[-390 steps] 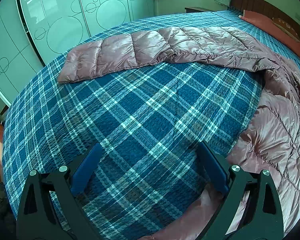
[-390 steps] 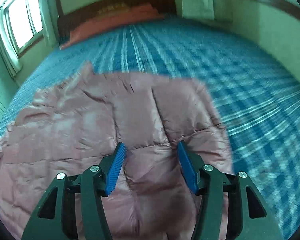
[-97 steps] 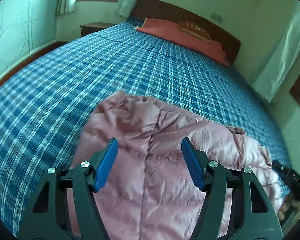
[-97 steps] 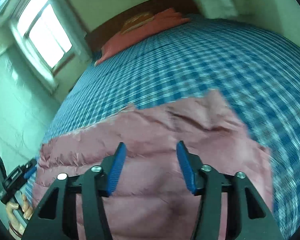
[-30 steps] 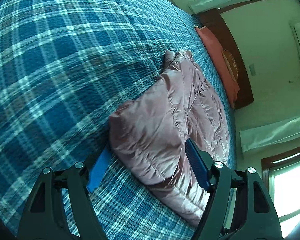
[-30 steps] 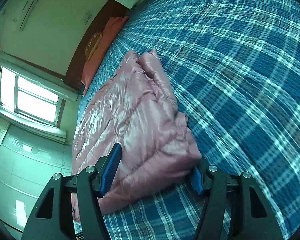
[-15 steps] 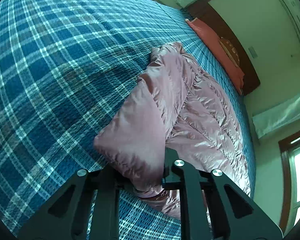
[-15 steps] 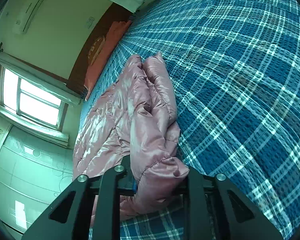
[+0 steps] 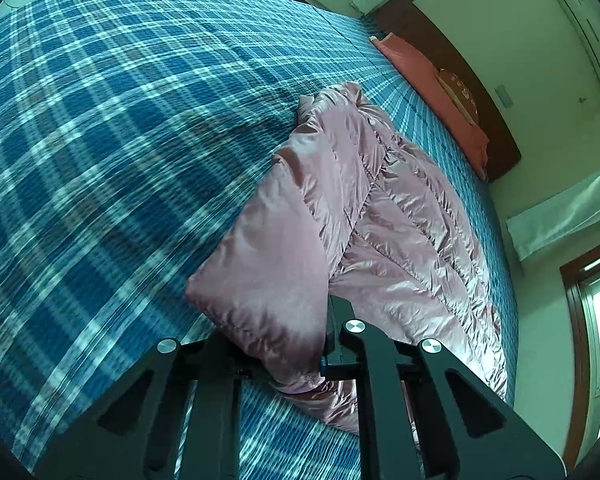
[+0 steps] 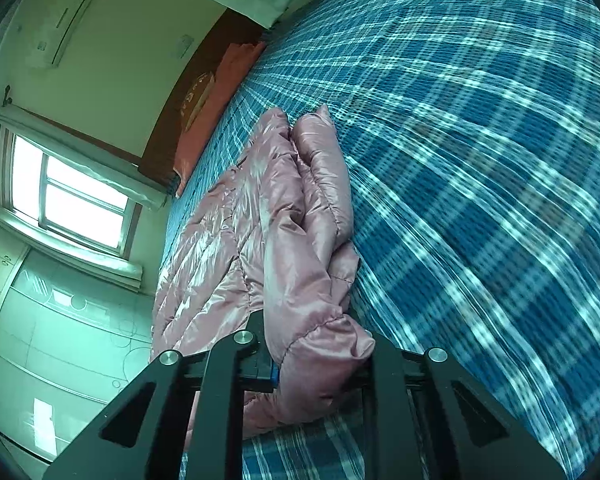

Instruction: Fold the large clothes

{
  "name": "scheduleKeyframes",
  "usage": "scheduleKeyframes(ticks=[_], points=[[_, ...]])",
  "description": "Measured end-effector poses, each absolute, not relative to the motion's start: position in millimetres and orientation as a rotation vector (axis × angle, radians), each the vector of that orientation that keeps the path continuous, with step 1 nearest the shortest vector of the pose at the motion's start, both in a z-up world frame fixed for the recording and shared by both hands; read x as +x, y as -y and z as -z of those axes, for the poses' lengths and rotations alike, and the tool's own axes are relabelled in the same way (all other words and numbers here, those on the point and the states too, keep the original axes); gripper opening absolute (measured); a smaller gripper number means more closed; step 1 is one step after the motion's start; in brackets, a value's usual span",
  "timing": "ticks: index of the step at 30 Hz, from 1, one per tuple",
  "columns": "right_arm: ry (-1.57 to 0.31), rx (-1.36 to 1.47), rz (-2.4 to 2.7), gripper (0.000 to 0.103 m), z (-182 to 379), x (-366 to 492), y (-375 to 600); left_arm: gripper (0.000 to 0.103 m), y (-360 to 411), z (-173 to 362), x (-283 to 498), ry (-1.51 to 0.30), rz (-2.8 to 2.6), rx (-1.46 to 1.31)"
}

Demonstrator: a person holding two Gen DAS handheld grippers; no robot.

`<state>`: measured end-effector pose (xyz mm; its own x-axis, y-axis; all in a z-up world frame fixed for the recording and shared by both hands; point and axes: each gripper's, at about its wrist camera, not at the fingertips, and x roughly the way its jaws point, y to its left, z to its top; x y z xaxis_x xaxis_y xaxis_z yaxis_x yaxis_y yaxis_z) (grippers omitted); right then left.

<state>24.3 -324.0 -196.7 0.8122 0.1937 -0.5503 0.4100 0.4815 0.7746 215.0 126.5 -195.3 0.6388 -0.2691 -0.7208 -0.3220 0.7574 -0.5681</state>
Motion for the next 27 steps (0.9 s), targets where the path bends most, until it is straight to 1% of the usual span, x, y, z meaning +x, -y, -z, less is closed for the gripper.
scheduleKeyframes(ticks=[24, 26, 27], points=[[-0.653, 1.091, 0.115, 0.015, 199.1, 20.9, 335.3, 0.012, -145.5, 194.6, 125.1, -0.912, -0.014, -0.665], [-0.651, 1.096, 0.111, 0.016, 202.0, 23.4, 339.0, 0.013, -147.0, 194.5, 122.2, -0.907, 0.006, -0.658], [-0.65, 1.101, 0.107, 0.017, 203.5, 25.0, 341.3, 0.014, -147.9, 194.0, 120.8, -0.901, 0.016, -0.654]])
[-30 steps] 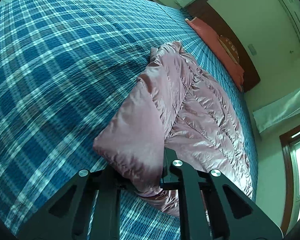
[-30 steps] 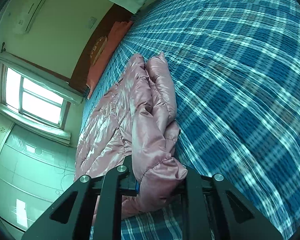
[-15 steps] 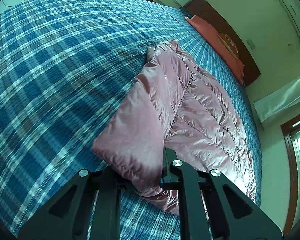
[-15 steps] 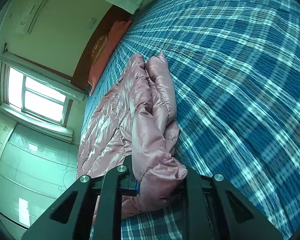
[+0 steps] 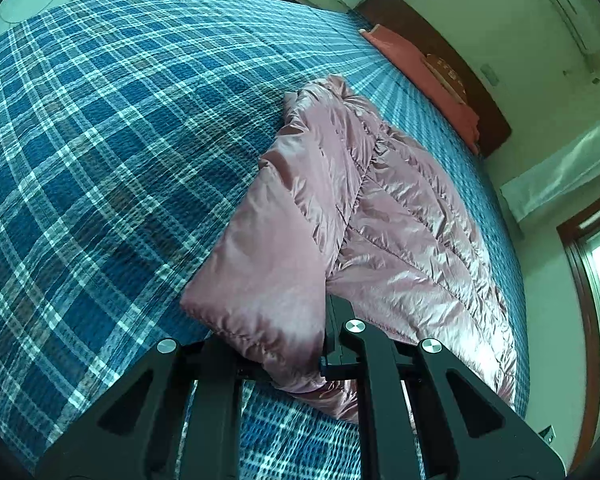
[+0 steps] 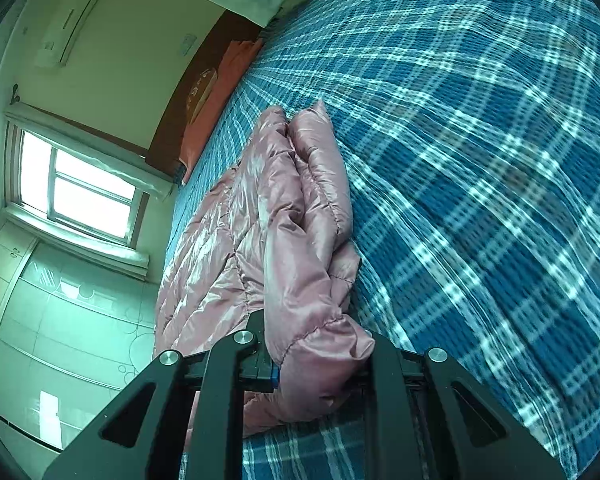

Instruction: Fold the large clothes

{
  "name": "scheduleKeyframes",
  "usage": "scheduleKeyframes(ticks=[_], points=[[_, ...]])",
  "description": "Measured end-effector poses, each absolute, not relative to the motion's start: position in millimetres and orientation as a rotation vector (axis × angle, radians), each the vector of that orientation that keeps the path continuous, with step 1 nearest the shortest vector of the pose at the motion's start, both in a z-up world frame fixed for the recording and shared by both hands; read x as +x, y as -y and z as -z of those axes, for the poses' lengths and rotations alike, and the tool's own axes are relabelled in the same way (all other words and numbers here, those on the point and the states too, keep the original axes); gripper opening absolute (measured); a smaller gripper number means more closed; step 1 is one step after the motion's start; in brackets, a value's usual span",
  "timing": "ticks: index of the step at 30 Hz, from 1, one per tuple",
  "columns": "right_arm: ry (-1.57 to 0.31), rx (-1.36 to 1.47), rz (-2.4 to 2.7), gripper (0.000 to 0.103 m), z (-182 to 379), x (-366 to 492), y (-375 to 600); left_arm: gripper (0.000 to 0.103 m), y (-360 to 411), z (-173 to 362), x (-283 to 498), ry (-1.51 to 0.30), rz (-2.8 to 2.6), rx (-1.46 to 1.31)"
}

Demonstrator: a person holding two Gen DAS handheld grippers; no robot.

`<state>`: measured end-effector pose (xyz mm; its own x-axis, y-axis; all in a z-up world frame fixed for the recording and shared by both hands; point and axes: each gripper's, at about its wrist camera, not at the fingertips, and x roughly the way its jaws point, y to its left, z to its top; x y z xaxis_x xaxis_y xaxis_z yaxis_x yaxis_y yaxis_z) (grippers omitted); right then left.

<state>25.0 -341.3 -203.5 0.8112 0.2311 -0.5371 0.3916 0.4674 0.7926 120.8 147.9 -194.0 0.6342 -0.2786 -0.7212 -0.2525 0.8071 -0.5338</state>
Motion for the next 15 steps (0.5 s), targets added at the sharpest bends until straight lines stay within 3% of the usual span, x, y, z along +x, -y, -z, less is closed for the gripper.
scheduleKeyframes(ticks=[9, 13, 15], points=[[-0.614, 1.151, 0.142, 0.037, 212.7, 38.3, 373.0, 0.043, -171.6, 199.0, 110.2, -0.88, -0.026, -0.703], [-0.608, 1.172, 0.145, 0.037, 218.3, 49.4, 385.9, 0.041, -181.9, 208.0, 110.2, -0.901, -0.033, -0.765], [-0.615, 1.143, 0.146, 0.03, 217.7, 56.6, 387.0, 0.029, -181.4, 210.2, 112.8, -0.898, -0.019, -0.756]])
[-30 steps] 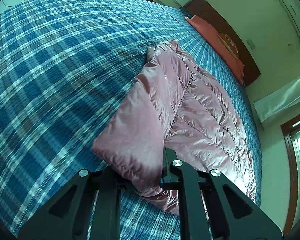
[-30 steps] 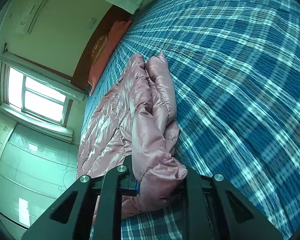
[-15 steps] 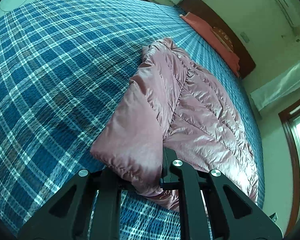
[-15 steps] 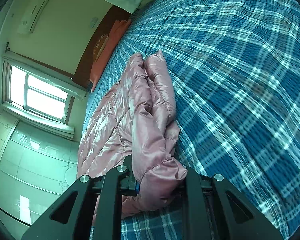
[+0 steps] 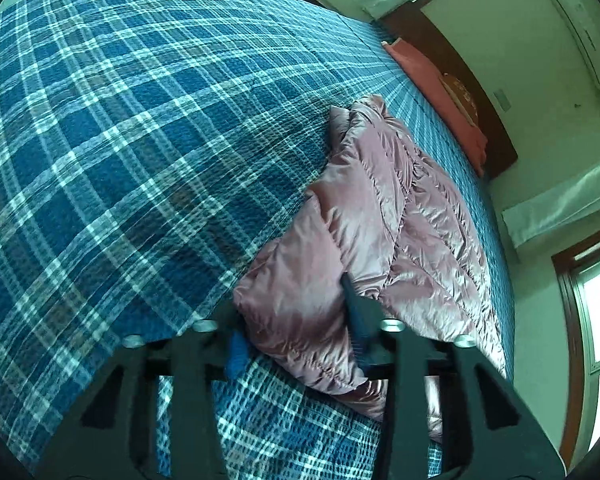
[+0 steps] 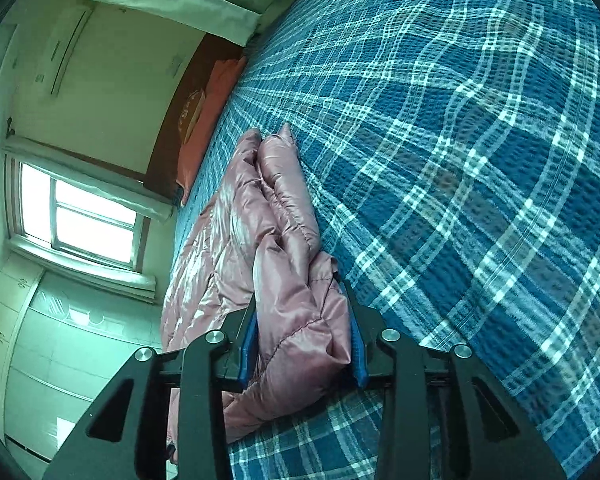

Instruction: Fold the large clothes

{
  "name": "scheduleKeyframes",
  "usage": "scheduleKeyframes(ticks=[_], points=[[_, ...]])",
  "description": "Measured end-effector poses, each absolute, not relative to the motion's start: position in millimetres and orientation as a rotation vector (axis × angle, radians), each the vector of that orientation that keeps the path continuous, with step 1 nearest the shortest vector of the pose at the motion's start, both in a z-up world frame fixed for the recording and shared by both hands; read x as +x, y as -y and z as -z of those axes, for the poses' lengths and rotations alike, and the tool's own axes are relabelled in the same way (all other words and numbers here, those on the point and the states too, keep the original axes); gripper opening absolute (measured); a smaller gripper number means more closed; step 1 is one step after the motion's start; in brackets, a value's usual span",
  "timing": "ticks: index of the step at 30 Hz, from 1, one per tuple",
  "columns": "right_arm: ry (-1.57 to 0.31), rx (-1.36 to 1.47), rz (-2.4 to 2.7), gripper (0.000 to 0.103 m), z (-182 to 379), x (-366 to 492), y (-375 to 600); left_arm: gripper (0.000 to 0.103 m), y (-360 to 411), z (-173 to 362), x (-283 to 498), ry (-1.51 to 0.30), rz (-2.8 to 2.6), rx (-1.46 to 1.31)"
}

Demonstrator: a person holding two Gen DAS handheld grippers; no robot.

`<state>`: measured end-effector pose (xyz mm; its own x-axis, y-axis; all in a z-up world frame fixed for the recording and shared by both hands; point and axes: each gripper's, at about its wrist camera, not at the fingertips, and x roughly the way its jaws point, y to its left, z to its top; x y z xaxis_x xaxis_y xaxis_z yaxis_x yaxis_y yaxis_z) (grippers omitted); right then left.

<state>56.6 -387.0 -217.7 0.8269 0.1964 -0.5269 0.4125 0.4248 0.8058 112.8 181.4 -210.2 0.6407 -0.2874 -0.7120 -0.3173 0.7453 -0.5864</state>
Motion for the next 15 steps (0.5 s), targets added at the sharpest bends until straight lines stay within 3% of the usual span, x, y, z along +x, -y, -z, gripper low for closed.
scheduleKeyframes(ticks=[5, 10, 15], points=[[-0.626, 1.132, 0.128, 0.026, 219.9, 75.0, 391.6, 0.026, -176.9, 211.4, 113.8, -0.902, -0.016, -0.732], [-0.609, 1.148, 0.145, 0.031, 221.5, 65.3, 408.7, 0.048, -191.0, 207.2, 104.9, -0.892, -0.041, -0.73], [-0.611, 1.156, 0.18, 0.033, 228.5, 49.1, 429.0, 0.05, -211.7, 208.3, 99.3, -0.897, -0.053, -0.716]])
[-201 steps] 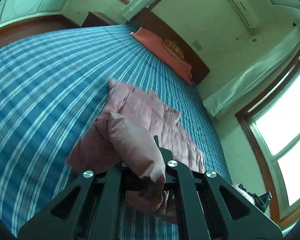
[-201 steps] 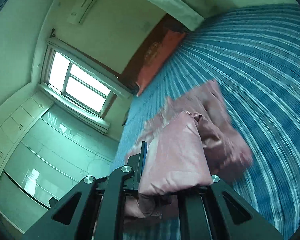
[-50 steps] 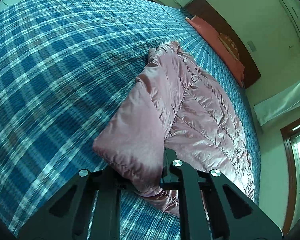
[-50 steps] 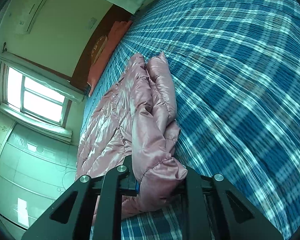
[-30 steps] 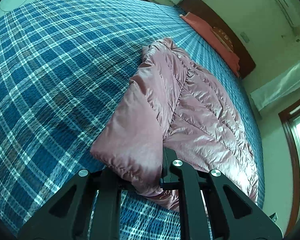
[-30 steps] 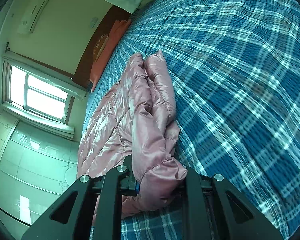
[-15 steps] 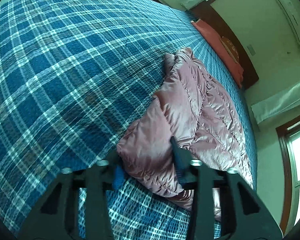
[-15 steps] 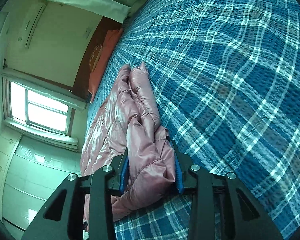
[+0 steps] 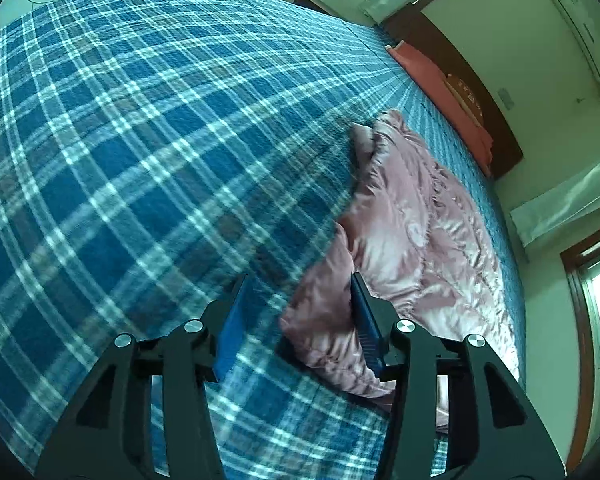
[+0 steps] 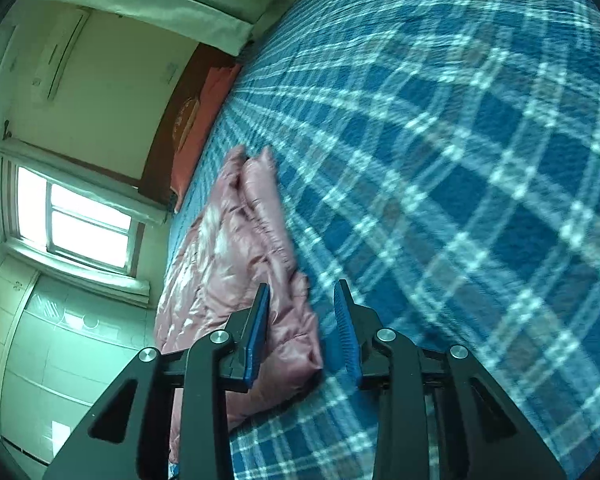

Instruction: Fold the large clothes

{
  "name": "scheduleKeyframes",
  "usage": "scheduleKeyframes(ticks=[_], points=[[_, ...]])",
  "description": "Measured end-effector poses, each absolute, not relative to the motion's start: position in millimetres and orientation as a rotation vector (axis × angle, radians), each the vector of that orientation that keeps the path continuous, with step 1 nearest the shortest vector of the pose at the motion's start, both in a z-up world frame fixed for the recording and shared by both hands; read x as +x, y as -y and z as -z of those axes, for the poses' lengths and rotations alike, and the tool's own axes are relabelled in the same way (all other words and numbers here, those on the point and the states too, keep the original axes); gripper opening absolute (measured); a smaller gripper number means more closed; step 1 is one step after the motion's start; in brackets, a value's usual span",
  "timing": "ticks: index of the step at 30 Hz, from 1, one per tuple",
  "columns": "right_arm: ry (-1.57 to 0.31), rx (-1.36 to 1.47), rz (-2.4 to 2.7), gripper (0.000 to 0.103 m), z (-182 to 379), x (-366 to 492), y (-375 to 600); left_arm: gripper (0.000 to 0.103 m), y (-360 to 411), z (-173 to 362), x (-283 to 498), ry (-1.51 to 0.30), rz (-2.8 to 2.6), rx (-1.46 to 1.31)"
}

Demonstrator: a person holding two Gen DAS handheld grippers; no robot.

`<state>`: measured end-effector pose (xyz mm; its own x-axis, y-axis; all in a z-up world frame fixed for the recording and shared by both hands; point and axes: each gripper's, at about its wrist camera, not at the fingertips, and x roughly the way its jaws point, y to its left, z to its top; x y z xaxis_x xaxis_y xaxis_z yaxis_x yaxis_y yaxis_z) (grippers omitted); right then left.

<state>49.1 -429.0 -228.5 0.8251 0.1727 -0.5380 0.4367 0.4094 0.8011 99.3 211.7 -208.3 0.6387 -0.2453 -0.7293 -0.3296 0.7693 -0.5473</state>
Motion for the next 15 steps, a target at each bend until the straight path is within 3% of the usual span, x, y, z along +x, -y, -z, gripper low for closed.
scheduleKeyframes(ticks=[10, 15], points=[[-0.72, 0.91, 0.362, 0.033, 203.8, 35.7, 450.3, 0.049, -233.8, 187.4, 97.8, -0.907, -0.178, -0.557], [-0.833, 0.656, 0.457, 0.033, 180.9, 53.0, 440.7, 0.049, -218.7, 168.6, 105.0, -0.926, -0.289, -0.175]])
